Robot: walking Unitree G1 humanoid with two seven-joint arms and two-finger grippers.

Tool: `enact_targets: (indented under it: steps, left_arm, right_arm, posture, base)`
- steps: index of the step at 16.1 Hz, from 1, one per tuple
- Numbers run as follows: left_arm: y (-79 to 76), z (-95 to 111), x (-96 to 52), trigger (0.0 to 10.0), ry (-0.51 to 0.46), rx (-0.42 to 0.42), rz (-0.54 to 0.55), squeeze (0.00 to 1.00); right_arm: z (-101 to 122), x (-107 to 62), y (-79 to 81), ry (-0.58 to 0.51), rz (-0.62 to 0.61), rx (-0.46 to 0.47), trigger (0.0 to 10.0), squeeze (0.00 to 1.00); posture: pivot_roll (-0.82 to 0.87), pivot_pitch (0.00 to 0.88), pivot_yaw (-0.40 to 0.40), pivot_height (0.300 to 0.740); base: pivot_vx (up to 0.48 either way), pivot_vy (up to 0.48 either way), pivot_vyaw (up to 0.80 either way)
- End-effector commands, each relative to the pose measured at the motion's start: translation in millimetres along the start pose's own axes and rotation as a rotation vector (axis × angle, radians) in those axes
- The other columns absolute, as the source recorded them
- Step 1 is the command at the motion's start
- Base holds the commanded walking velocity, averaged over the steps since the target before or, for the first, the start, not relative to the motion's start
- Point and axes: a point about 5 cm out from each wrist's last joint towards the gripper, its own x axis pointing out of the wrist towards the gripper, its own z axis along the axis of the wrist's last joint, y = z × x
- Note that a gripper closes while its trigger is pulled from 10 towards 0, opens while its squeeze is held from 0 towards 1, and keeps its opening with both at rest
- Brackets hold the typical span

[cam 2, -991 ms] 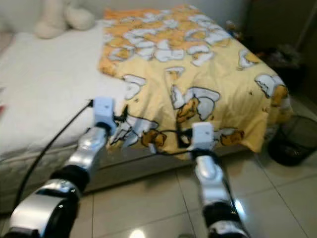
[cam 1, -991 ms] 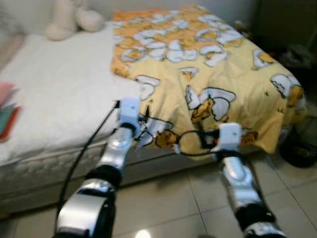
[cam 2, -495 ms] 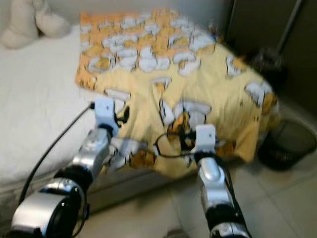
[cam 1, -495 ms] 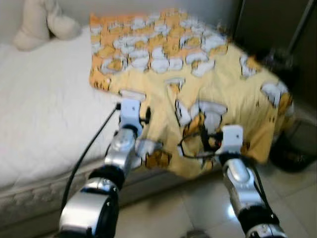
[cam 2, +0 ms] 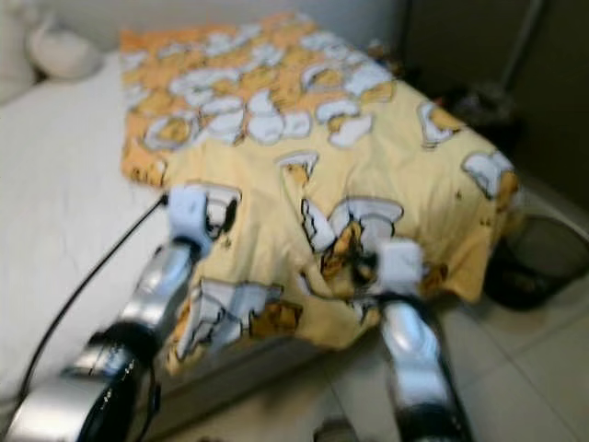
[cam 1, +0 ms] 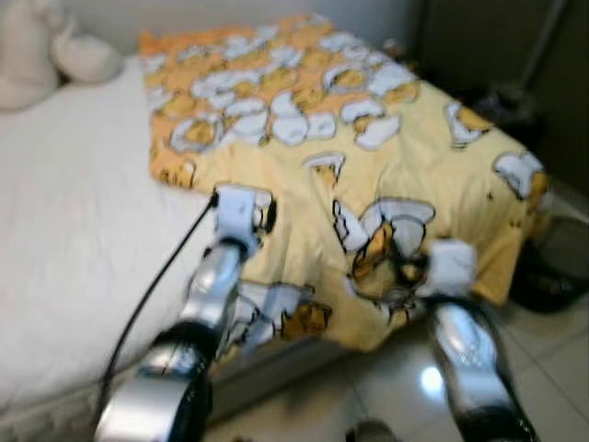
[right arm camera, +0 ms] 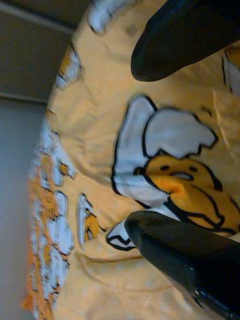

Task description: Clean up the room

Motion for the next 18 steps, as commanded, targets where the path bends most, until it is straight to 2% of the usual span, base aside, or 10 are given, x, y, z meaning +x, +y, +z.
enact_targets:
  steps: [1,2,3,4,6,7,9,13,15,18]
  left_arm:
    - [17.9,-27.0,-26.1,10.0,0.072,0.038,-0.004,0.00]
    - [19.6,-41.9,-38.5,10.0,0.125,-0.018,0.014,0.00]
    - [12.6,-44.6,-37.4,10.0,0.143,-0.043,0.015,0.00]
    - [6.0,-42.2,-32.5,10.0,0.142,-0.063,0.014,0.00]
    - [-3.4,-30.3,-16.4,10.0,0.128,-0.094,0.000,0.00]
    - [-6.0,-25.0,-12.1,10.0,0.112,-0.066,-0.022,0.00]
    - [-2.5,-21.3,-9.5,10.0,0.105,-0.068,-0.029,0.00]
    - [4.6,-27.2,-11.0,10.0,0.150,-0.062,-0.007,0.00]
    - [0.2,-28.9,-10.4,10.0,0.170,-0.028,-0.038,0.00]
    - [-11.2,-45.3,-13.8,10.0,0.309,0.059,-0.093,0.00]
  right_arm:
    - [-9.4,-19.1,5.8,0.014,0.026,-0.015,10.0,0.00]
    - [-20.0,-35.0,7.0,0.043,0.051,-0.045,10.0,0.00]
    - [-25.2,-37.3,10.4,0.069,0.055,-0.032,10.0,0.00]
    - [-28.4,-35.9,13.1,0.088,0.054,-0.019,10.0,0.00]
    - [-24.4,-21.8,17.5,0.097,0.051,-0.019,10.0,0.00]
    - [-22.4,-17.0,19.0,0.098,0.051,-0.018,10.0,0.00]
    - [-19.5,-13.5,19.7,0.093,0.048,-0.018,10.0,0.00]
    - [-23.3,-14.9,20.6,0.108,0.051,-0.016,10.0,0.00]
    - [-23.9,-17.0,21.4,0.101,0.055,-0.015,10.0,0.00]
    - [-24.6,-17.2,23.6,0.103,0.062,-0.024,10.0,0.00]
  posture:
    - [-0.27,0.000,0.112,0.740]
    - [-0.28,0.000,0.112,0.740]
    - [-0.28,0.000,0.116,0.740]
    - [-0.28,0.000,0.117,0.740]
    - [-0.29,0.000,0.124,0.740]
    - [-0.29,0.000,0.127,0.740]
    - [-0.29,0.000,0.132,0.740]
    - [-0.28,0.000,0.131,0.740]
    - [-0.28,0.000,0.130,0.740]
    - [-0.28,0.000,0.127,0.740]
  base:
    - [0.000,0.000,-0.72]
    - [0.000,0.000,0.00]
    - [0.000,0.000,0.00]
    - [0.000,0.000,0.00]
    - [0.000,0.377,0.00]
    - [0.000,0.461,-0.76]
    - [0.000,0.467,-0.74]
    - [0.000,0.479,-0.73]
    - [0.000,0.000,-0.73]
    - [0.000,0.000,0.00]
